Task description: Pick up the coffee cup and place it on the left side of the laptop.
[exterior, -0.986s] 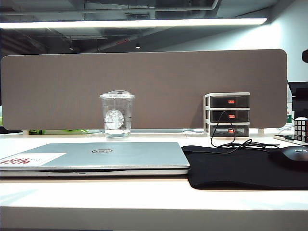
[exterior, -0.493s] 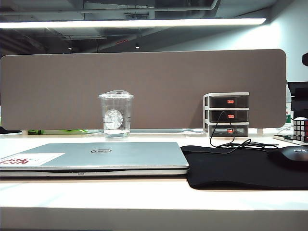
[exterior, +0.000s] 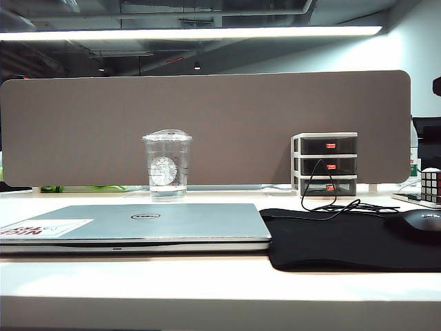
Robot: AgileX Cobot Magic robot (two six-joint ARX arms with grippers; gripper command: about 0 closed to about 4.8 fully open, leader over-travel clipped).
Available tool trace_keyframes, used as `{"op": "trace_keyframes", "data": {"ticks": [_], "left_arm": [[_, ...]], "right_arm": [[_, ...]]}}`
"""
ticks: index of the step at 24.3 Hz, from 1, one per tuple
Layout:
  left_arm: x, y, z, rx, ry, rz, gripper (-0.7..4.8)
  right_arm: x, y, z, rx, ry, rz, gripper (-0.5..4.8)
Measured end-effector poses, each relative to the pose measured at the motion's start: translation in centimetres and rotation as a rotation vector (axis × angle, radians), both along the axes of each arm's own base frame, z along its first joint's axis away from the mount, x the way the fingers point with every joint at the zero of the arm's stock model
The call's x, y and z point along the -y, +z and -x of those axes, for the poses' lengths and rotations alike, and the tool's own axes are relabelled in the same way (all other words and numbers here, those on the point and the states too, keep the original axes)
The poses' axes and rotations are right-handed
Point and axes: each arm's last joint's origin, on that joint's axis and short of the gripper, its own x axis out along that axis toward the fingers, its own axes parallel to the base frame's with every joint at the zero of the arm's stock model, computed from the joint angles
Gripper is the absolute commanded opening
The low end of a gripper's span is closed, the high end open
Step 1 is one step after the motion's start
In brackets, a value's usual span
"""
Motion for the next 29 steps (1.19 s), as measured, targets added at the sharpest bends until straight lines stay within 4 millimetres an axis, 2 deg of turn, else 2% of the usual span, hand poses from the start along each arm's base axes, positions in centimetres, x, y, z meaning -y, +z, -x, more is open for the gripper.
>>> {"op": "trace_keyframes", "data": {"ticks": [1, 3, 4, 6, 12, 20, 24, 28, 29], "left_arm": [[0.2, -0.4, -1.2, -0.012, -0.035, -0.03, 4.79], [0.5, -0.9, -2.4, -0.003, -0.088, -0.065, 4.79], [0.8, -1.5, -3.7, 0.019, -0.128, -0.09, 4.79], [1.0, -2.6, -5.0, 0.02, -0.131, -0.1, 4.79], [0.9, -3.9, -6.7, 0.025, -0.011, -0.116, 4.79], [0.5, -3.6, -6.9, 0.061, 0.127, -0.11, 4.79], [-0.2, -4.4, -8.7, 0.068, 0.109, -0.145, 4.79], [0.1, -6.5, -12.3, 0.038, -0.072, -0.157, 4.79], [0.4, -6.7, -13.8, 0.045, -0.099, -0.157, 4.79]], "right_arm": [[0.0, 0.0, 0.0, -0.003, 0.0, 0.0, -0.01], [0.0, 0.0, 0.0, -0.003, 0.0, 0.0, -0.01], [0.0, 0.0, 0.0, -0.003, 0.006, 0.0, -0.01], [0.0, 0.0, 0.0, -0.004, 0.014, 0.0, -0.01], [0.0, -0.1, 0.0, -0.007, 0.015, 0.0, -0.01], [0.0, -0.1, 0.0, -0.007, 0.015, 0.0, -0.01], [0.0, -0.1, 0.0, -0.01, 0.015, 0.0, -0.01], [0.0, -0.2, 0.0, -0.022, 0.016, 0.0, -0.01], [0.0, -0.2, 0.0, -0.022, 0.015, 0.0, -0.01]]}}
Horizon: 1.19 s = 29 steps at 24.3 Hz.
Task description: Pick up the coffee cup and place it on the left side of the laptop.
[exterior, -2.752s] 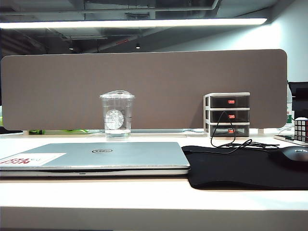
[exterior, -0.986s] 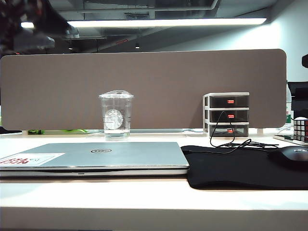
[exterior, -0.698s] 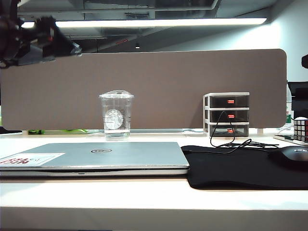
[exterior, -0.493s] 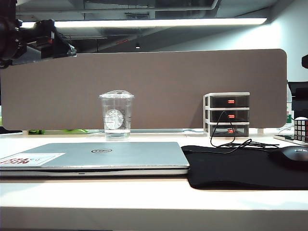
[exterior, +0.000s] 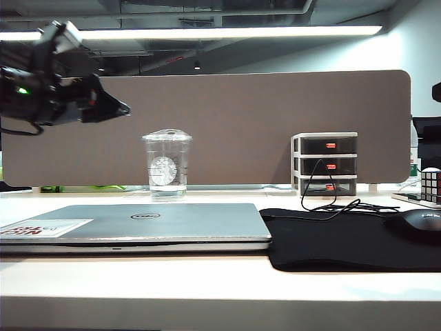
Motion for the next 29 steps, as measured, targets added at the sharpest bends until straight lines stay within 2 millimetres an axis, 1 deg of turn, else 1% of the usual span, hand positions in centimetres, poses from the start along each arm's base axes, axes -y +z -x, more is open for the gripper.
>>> {"op": "trace_keyframes", "data": {"ticks": [1, 5, 9, 13, 18, 22, 25, 29], "left_arm": [[0.1, -0.4, -1.1, -0.003, -0.016, 0.0, 4.79], [0.5, -1.9, -3.5, -0.038, -0.082, -0.002, 4.79], [0.8, -2.9, -6.0, -0.042, -0.132, -0.002, 4.79], [1.0, -3.8, -8.0, -0.047, -0.18, -0.002, 4.79], [1.2, -5.1, -10.5, -0.094, -0.188, -0.001, 4.79], [1.4, -5.5, -11.9, -0.107, -0.209, 0.0, 4.79], [1.7, -5.7, -13.7, -0.125, -0.264, 0.002, 4.79], [2.0, -5.9, -14.4, -0.127, -0.28, 0.002, 4.79]], "right_arm": [[0.0, 0.0, 0.0, 0.0, 0.0, 0.0, -0.01], [0.0, 0.0, 0.0, 0.0, 0.0, 0.0, -0.01], [0.0, 0.0, 0.0, 0.0, 0.0, 0.0, -0.01], [0.0, 0.0, 0.0, 0.0, 0.0, 0.0, -0.01], [0.0, 0.0, 0.0, 0.0, 0.0, 0.0, -0.01], [0.0, 0.0, 0.0, 0.0, 0.0, 0.0, -0.01], [0.0, 0.0, 0.0, 0.0, 0.001, 0.0, -0.01], [0.0, 0.0, 0.0, 0.0, 0.001, 0.001, -0.01]]}}
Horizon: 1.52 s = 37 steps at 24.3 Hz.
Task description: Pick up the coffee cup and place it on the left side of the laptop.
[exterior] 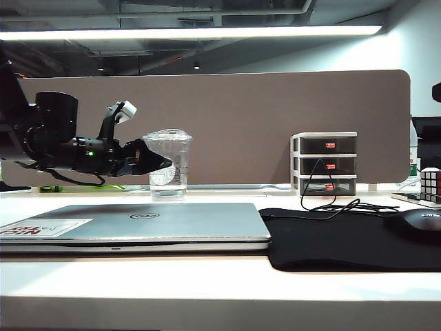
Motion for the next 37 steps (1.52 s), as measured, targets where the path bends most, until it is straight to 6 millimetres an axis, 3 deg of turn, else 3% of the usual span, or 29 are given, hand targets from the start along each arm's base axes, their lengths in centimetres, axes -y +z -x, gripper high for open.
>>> {"op": "trace_keyframes", "data": {"ticks": [11, 23, 25, 28, 31, 37], "left_arm": [[1.6, -0.8, -1.7, -0.013, -0.049, 0.001, 4.79], [2.5, 0.6, -2.4, 0.046, -0.063, 0.004, 4.79], [2.5, 0.6, -2.4, 0.046, -0.065, 0.004, 4.01], [2.2, 0.6, -2.4, 0.048, -0.075, 0.005, 3.39], [2.1, 0.6, -2.4, 0.044, -0.079, 0.008, 3.02], [2.1, 0.6, -2.4, 0.044, -0.079, 0.009, 3.03]], "right_arm": [[0.0, 0.0, 0.0, 0.0, 0.0, 0.0, -0.01], [0.0, 0.0, 0.0, 0.0, 0.0, 0.0, -0.01], [0.0, 0.0, 0.0, 0.0, 0.0, 0.0, -0.01], [0.0, 0.0, 0.0, 0.0, 0.0, 0.0, -0.01], [0.0, 0.0, 0.0, 0.0, 0.0, 0.0, -0.01], [0.0, 0.0, 0.0, 0.0, -0.001, 0.0, -0.01]]}}
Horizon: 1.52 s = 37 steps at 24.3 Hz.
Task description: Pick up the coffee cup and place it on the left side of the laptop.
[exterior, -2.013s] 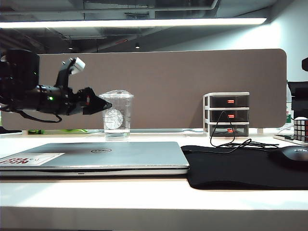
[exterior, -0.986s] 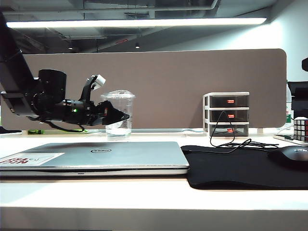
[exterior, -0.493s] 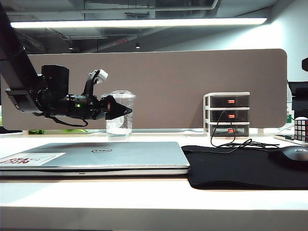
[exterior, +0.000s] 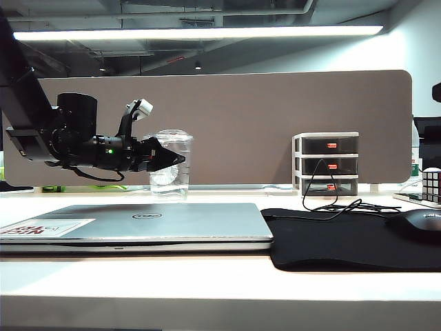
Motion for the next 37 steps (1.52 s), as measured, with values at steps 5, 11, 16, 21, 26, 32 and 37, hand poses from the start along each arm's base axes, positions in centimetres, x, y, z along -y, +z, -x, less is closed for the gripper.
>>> {"op": "trace_keyframes", "data": {"ticks": [5, 11, 16, 21, 26, 32, 37], "left_arm": [[-1.7, 2.2, 0.1, 0.017, 0.035, 0.017, 3.04], [-6.8, 7.9, 1.0, 0.036, 0.138, 0.064, 3.04], [-8.1, 9.6, 3.3, 0.03, 0.168, 0.054, 3.04], [-9.0, 9.8, 6.2, 0.026, 0.207, 0.033, 3.04], [-9.9, 9.3, 9.6, 0.003, 0.259, 0.01, 3.04], [-10.2, 8.4, 13.4, -0.019, 0.325, -0.025, 3.04], [-10.3, 7.0, 16.1, -0.05, 0.378, -0.051, 3.04]], "right_arm": [[0.0, 0.0, 0.0, 0.0, 0.0, 0.0, -0.01], [0.0, 0.0, 0.0, -0.001, -0.013, 0.0, -0.01], [0.1, 0.0, -0.1, 0.0, -0.034, 0.001, -0.01], [0.1, 0.0, -0.1, 0.0, -0.034, 0.001, -0.01], [0.1, 0.0, -0.1, 0.0, -0.034, 0.001, -0.01], [0.1, 0.0, -0.1, 0.0, -0.028, 0.001, -0.01], [-0.1, 0.0, 0.1, 0.0, 0.071, -0.002, -0.01]]}}
